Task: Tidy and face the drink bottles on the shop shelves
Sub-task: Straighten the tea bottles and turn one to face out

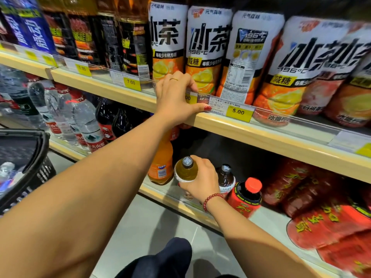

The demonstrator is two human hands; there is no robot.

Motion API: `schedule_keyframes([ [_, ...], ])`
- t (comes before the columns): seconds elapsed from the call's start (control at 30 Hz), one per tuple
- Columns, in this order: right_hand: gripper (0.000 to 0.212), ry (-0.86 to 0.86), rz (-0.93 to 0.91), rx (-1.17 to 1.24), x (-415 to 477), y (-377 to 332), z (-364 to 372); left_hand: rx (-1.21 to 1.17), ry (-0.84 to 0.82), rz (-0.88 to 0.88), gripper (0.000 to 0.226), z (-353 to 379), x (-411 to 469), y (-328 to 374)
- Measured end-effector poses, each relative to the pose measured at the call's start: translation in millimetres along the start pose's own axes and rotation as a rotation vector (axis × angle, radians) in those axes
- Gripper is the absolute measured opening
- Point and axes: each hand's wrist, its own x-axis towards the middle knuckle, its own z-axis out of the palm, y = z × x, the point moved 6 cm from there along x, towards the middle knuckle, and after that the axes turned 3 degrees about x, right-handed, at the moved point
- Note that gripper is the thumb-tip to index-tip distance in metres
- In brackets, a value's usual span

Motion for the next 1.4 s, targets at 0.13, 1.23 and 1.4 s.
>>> schedule_keyframes([
  [0.13,0.069,0.061,-0.044,0.104,-20.7,-26.1,-48.4,0.045,-0.055,-0.022,0.044,-4.6,-0.5,5.3],
  [1.23,0.042,0.726,0.04,0.713,-4.6,-78.6,-410.2,-0.272,0.061,0.141,0.022,48.4,-26.0,121.9],
  [1.4,0.055,0.796,-0.037,0.596,13.7,-79.4,-427.3,-0.283,0.049,0.138,0.022,48.2,-25.3,122.4],
])
